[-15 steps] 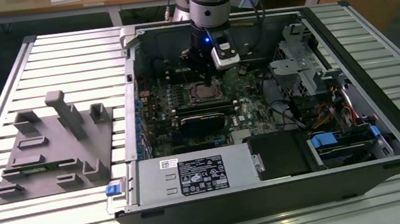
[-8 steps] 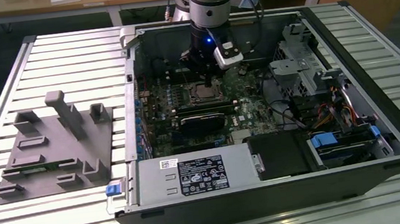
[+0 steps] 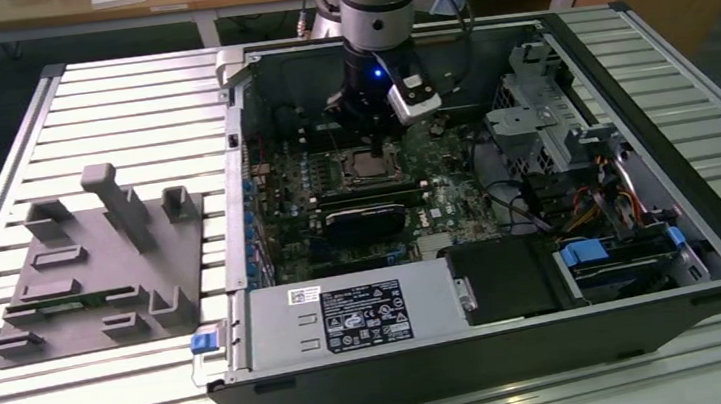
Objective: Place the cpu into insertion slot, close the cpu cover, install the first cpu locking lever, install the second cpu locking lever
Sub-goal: 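Close the cpu cover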
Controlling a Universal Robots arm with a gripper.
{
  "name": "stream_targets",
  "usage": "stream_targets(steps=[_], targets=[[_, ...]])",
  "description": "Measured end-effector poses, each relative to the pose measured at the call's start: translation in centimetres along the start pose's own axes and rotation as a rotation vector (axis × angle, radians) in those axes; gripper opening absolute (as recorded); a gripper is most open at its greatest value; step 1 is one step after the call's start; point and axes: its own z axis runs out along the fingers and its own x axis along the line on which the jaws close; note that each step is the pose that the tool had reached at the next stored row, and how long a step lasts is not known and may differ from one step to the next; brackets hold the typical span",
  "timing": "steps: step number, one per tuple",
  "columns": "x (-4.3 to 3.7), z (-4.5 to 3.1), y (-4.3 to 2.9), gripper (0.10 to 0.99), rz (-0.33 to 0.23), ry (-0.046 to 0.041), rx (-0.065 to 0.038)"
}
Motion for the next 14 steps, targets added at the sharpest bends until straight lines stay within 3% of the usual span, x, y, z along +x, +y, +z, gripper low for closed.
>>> stream_targets(steps=[2, 4, 14], targets=[[0.07, 0.08, -0.02, 0.106, -0.006, -0.0122, -0.003], [0.39, 0.15, -0.10, 0.106, -0.008, -0.0184, -0.004], [2.74, 0.62, -0.61, 0.106, -0.008, -0.0194, -0.004]])
